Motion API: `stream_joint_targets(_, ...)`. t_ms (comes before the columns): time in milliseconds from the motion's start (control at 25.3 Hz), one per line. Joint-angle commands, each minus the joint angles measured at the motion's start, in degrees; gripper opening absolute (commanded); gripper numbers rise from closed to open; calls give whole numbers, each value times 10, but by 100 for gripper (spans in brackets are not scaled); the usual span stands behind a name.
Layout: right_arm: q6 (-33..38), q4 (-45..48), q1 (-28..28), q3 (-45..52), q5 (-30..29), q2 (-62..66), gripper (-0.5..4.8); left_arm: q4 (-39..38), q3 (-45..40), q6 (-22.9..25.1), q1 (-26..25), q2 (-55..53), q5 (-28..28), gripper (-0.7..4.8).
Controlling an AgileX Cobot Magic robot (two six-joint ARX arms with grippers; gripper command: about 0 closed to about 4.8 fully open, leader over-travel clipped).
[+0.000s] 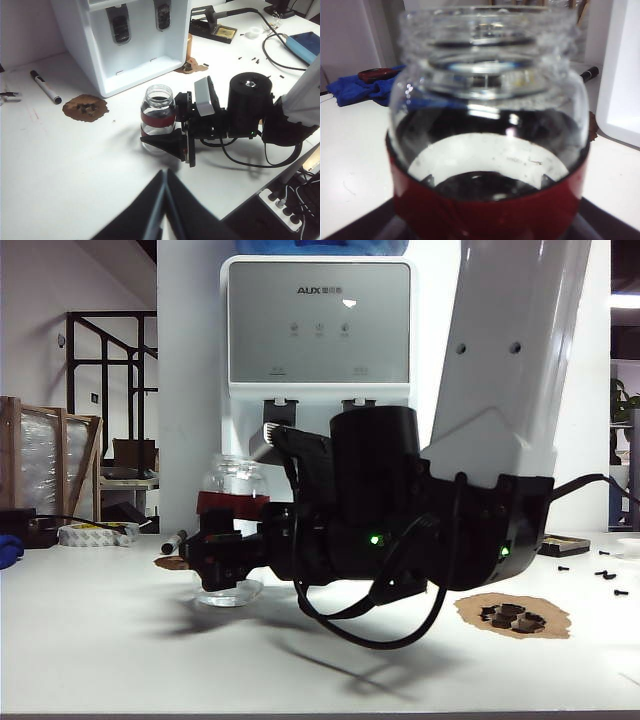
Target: Pick up the water bottle with two loops of red belts, then reach the front water dispenser and gently press the gray-black baffle horizontally to get a little water.
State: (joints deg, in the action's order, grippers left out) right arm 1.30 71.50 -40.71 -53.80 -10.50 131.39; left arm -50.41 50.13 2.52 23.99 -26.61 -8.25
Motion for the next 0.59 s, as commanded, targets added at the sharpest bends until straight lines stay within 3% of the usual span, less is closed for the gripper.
stream_joint_targets(40,4,-19,-3,1,-23,5,118,3,2,2,1,-1,2,-1)
stream_joint_targets(119,5,-19,-3,1,-41,5,187,3,2,2,1,-1,2,-1)
stream_joint_targets(198,5,-20,-3,1,-55,5,198,3,2,2,1,-1,2,-1)
stream_joint_targets(237,5,-19,-3,1,-56,5,268,3,2,2,1,-1,2,-1)
stream_joint_targets(277,5,-19,-3,1,-54,3,431,3,2,2,1,-1,7,-1)
stream_joint_targets(316,8,-20,-3,1,-51,3,479,3,1,2,1,-1,10,-1)
stream_joint_targets(593,12,-34,-3,2,-50,-15,479,9,-10,2,1,-1,49,-1)
